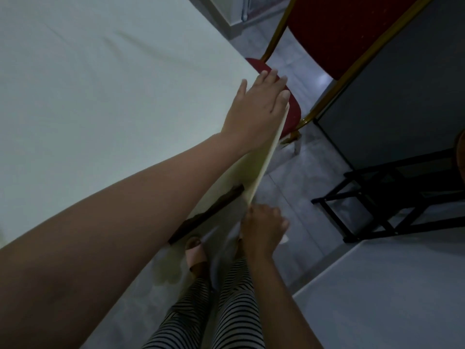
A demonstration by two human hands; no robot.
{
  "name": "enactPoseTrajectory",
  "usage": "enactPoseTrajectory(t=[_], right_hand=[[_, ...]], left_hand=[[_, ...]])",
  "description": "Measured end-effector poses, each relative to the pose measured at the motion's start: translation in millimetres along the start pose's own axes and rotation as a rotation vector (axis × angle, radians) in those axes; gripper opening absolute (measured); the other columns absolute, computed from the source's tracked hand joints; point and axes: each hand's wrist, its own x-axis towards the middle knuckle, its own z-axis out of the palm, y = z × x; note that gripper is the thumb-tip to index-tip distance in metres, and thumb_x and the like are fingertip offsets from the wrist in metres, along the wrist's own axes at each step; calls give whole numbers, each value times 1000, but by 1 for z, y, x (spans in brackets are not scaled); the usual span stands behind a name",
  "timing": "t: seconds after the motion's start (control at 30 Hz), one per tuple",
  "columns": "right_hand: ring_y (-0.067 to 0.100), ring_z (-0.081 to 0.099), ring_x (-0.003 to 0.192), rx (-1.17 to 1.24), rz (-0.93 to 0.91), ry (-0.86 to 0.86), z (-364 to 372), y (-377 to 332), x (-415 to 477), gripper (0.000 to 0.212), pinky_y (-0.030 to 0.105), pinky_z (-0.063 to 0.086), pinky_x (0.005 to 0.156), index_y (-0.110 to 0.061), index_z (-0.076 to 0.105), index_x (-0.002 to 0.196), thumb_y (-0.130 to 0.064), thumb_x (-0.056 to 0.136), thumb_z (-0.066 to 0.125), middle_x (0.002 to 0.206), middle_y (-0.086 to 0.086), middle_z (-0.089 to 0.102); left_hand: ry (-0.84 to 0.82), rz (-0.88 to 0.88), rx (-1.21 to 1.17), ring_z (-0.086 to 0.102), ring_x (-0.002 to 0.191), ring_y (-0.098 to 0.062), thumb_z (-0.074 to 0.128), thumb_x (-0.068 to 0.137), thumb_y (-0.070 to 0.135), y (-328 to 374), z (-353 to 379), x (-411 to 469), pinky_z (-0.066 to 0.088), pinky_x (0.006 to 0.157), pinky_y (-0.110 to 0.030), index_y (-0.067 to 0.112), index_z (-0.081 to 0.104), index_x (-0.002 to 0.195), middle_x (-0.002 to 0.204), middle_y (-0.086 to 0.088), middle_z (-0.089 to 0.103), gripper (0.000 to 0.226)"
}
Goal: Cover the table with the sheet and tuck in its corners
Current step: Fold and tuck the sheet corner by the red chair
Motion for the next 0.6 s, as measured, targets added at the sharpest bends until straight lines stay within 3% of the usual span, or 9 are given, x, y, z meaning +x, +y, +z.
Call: enactPoseTrajectory(t=[0.17,0.3,0.4,0.47,0.6], right_hand=[[23,53,96,-38,38,-278,3,-4,-28,16,36,31,79,-23,70,95,-21,89,55,93,2,66],[24,55,101,11,105,-305,-10,-6,-33,19,37,33,85,-17,67,94,-22,92,49,98,3,64],[23,60,90,49,18,-261,-26,-5,-36,20,31,37,77,-16,71,97,-17,89,53,95,5,69],[22,61,85,99,-13,-264,-35,-5,-35,27,29,41,73,-17,72,103,-14,91,48,96,6,71],[21,62,93,216,51,-319,-49,-19,-43,31,31,49,81,-21,66,117,-19,95,44,108,4,70]], left_hand=[[130,-53,-36,12,148,-15,19,104,33,-21,-33,-35,2,120,-37,17,29,149,159,-2,20,48],[170,-115,-46,13,147,-15,21,104,32,-40,-58,-70,3,120,-36,17,33,147,158,-2,22,47],[209,-170,-35,12,147,-14,22,104,32,-55,-76,-99,1,119,-33,17,34,147,158,-2,22,46],[222,-218,-27,10,148,-13,22,104,33,-65,-88,-114,0,119,-32,18,33,147,159,-1,21,47],[246,-265,5,9,148,-12,23,104,33,-83,-113,-145,-1,119,-33,18,34,147,159,-2,21,47]])
